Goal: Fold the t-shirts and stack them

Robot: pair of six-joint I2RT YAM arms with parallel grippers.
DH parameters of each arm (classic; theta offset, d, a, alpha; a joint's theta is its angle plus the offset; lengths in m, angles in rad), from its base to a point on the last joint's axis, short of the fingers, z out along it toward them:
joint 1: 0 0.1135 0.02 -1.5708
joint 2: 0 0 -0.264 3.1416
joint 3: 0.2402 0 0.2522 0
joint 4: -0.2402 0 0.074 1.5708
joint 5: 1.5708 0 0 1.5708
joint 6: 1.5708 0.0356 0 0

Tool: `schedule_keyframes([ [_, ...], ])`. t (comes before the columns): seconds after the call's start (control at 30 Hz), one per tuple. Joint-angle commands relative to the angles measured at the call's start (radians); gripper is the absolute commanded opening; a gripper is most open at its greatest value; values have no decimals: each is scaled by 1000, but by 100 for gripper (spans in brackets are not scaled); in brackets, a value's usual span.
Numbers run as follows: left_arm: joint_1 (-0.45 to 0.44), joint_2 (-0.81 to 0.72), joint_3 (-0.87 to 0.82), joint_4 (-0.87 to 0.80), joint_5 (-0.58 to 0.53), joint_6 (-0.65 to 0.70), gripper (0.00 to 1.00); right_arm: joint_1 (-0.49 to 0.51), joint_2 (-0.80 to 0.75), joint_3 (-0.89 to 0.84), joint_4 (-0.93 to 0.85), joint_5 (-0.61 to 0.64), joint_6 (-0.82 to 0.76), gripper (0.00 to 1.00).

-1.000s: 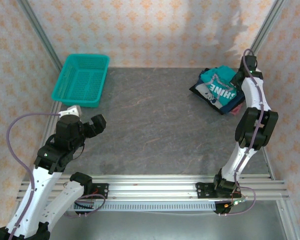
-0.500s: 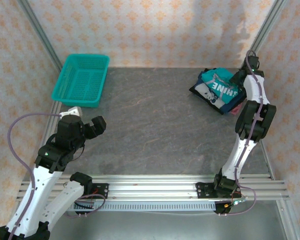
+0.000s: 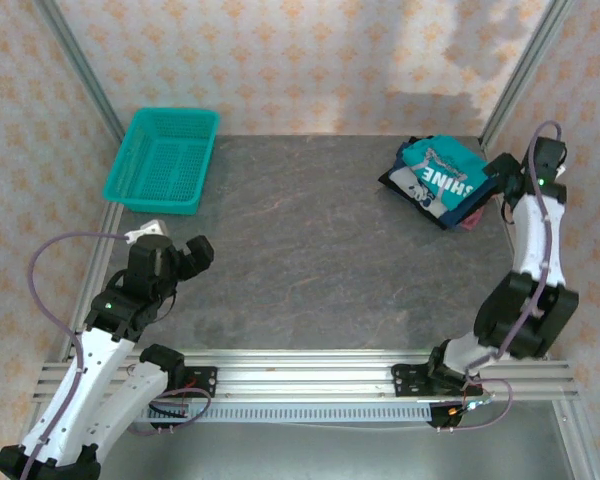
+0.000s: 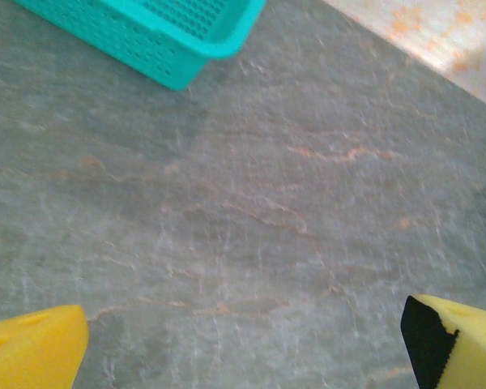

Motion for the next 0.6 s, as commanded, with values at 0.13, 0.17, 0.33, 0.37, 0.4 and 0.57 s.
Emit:
schedule_keyframes([
  [0.13, 252, 282, 18, 137, -80, 86, 100, 192, -183, -453, 223, -171, -41, 99],
  [0.17, 255, 327, 20, 167, -145, 131, 100, 228, -212, -525, 281, -122, -64, 99],
  [0.33, 268, 303, -138, 530, -235, 328, 100, 335, -339, -854, 808, 32, -179, 99],
  [0.37, 268, 288, -193, 621, -233, 366, 100, 337, -325, -890, 894, 64, -173, 99],
  [0.4, 268, 279, -240, 708, -232, 392, 100, 338, -302, -898, 932, 99, -168, 99],
  [0.57, 269, 328, -379, 1011, -182, 411, 100, 339, -141, -851, 995, 71, -190, 99],
])
